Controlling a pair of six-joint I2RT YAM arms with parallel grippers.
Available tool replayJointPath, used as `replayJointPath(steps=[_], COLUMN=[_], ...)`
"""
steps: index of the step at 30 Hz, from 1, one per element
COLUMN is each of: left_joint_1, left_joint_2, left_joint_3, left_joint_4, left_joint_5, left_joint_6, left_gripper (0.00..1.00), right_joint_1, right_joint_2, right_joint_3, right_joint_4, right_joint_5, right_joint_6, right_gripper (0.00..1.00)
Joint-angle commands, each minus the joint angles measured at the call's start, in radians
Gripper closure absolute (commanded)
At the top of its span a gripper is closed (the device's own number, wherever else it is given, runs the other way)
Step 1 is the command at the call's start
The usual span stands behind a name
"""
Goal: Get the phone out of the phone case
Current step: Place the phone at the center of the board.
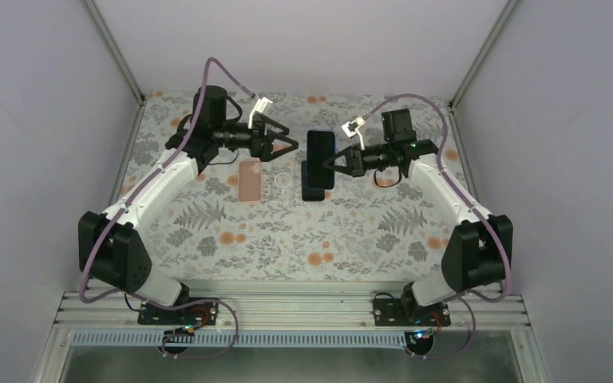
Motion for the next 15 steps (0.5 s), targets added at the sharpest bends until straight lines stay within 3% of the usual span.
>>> replayJointPath(steps=[1,15], left_joint_1=[0.038,0.059], left_joint_2=[-0.008,-0.023], left_joint_3=[0.013,-0.017], left_joint_4=[-0.011,0.002], left_joint_5=[-0.069,-0.099], left_joint_6=[0.012,0.009], left_gripper=[0.00,0.00], right_joint_1=[-0.042,-0.148], right_joint_2=[0.029,0.279], right_joint_3=[0.012,0.058], right_joint_4=[-0.110,-0.233], right_joint_5=[0.058,0.192], right_joint_6=[-0.102,-0.193], right_gripper=[0.96,0.96])
